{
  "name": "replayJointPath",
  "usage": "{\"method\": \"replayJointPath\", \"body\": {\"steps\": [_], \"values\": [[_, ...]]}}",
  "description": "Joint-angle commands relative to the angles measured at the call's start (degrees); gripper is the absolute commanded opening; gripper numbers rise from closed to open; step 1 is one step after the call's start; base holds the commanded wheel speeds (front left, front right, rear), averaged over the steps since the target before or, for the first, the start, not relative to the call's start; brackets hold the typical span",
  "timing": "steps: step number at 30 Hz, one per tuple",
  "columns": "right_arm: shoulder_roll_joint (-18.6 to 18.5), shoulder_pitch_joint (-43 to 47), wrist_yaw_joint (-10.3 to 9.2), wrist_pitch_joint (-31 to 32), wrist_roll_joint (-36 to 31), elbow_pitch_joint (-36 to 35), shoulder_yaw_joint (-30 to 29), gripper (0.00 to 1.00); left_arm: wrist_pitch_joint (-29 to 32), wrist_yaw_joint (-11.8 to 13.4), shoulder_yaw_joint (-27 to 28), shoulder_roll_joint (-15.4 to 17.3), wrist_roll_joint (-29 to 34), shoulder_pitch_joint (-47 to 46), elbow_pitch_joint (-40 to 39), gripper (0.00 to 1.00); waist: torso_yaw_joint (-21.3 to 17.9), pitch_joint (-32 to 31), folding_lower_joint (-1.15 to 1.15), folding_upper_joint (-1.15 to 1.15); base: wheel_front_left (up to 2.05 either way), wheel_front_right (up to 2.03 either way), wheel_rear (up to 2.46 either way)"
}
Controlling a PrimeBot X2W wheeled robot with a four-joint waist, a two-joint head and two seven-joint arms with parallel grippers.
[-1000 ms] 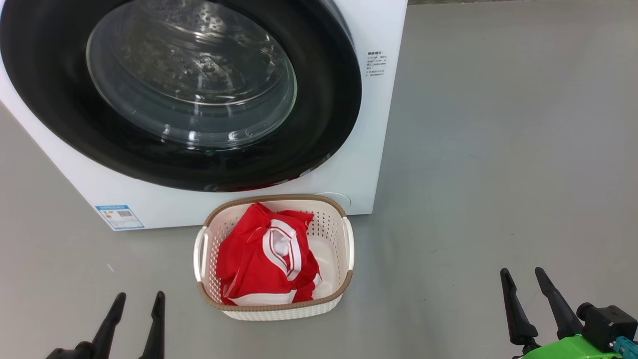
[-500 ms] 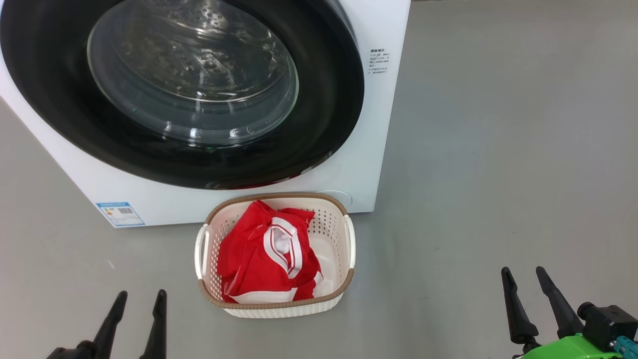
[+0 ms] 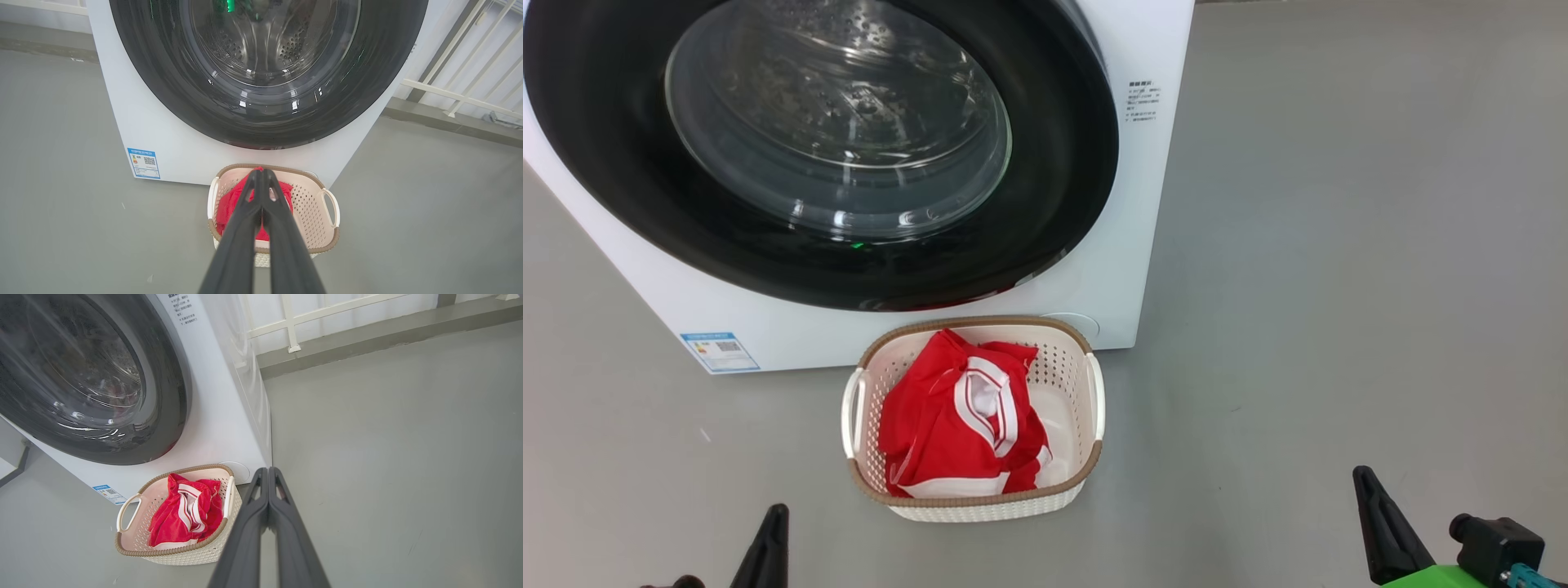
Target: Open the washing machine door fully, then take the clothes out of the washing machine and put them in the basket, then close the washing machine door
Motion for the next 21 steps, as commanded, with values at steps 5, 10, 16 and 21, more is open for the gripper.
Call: {"method": "replayJointPath", "body": {"steps": [5,10,16,21], "values": [[-0.59,-0.69,-0.01,0.94,4.7,-1.59,-0.27,0.0,1.11,-0.03,0.64,0.57,-4.16,-0.74,-1.2,0.0,0.04,-0.27,0.03,0.0,0.0,0.0,0.0],[-0.64,-1.18,-0.01,1.77,7.57,-1.75,-0.38,0.0,1.93,-0.05,0.85,0.42,-7.09,-1.18,-1.16,0.0,0.07,-0.36,0.0,0.0,0.0,0.0,0.0],[-0.7,-1.67,-0.01,2.77,10.98,-1.98,-0.52,0.0,2.93,-0.07,1.1,0.24,-10.59,-1.63,-1.14,0.0,0.1,-0.56,0.0,0.0,0.0,0.0,0.0],[-0.74,-2.07,-0.01,3.6,13.82,-2.18,-0.65,0.0,3.76,-0.08,1.32,0.09,-13.51,-1.99,-1.15,0.0,0.12,-0.72,0.0,0.0,0.0,0.0,0.0]]}}
